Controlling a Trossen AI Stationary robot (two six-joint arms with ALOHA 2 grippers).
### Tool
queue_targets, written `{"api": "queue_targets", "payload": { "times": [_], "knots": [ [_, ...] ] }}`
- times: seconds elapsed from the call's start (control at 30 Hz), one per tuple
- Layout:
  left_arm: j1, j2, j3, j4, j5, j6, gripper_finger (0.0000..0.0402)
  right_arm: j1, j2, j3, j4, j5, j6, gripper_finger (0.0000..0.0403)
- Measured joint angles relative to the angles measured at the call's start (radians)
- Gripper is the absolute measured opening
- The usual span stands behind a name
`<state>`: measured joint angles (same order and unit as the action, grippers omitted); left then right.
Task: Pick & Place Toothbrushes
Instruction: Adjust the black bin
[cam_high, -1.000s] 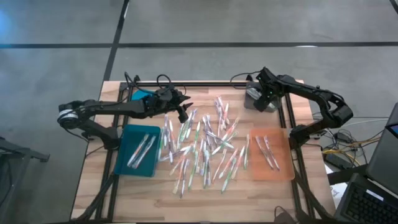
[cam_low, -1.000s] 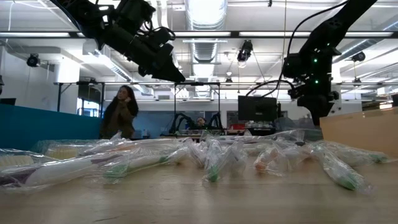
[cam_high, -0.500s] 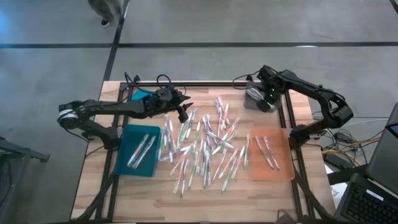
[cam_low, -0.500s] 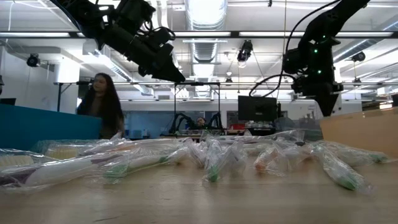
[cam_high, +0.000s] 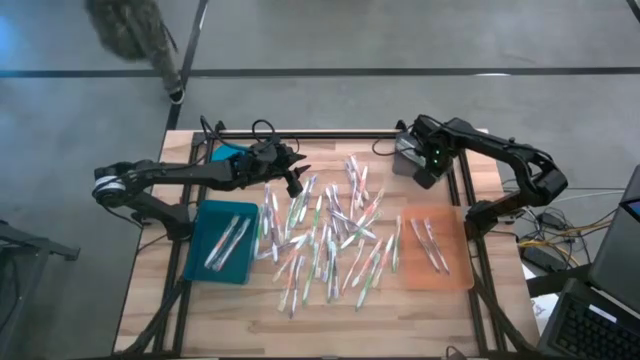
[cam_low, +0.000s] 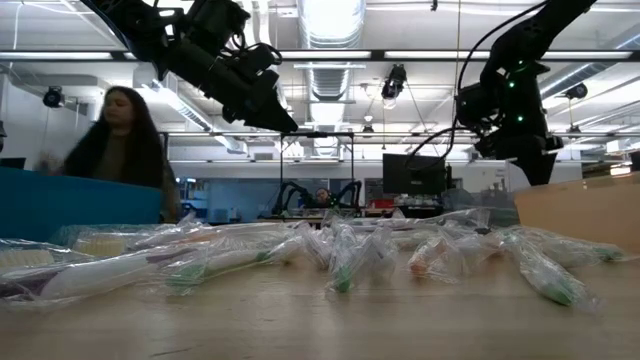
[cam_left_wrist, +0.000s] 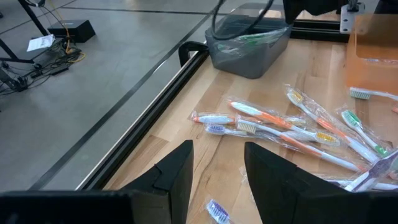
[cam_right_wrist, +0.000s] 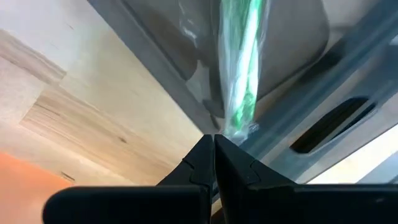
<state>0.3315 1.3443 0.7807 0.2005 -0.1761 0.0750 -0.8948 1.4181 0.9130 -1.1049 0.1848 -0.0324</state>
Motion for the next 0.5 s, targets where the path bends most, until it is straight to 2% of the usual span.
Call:
{"api": "queue_targets", "payload": {
  "times": [0.13,0.33,0.5],
  "knots": [
    [0.0,0.0,0.0,0.0,0.0,0.0,0.0149,0.002,0.0,-0.028,-0.018,-0.014,0.04,0.0008],
    [0.0,0.0,0.0,0.0,0.0,0.0,0.0149,0.008,0.0,-0.068,-0.017,-0.124,0.056,0.0008],
    [0.0,0.0,0.0,0.0,0.0,0.0,0.0149,0.028,-0.004,-0.07,0.022,-0.126,0.019,0.0008]
  ]
}}
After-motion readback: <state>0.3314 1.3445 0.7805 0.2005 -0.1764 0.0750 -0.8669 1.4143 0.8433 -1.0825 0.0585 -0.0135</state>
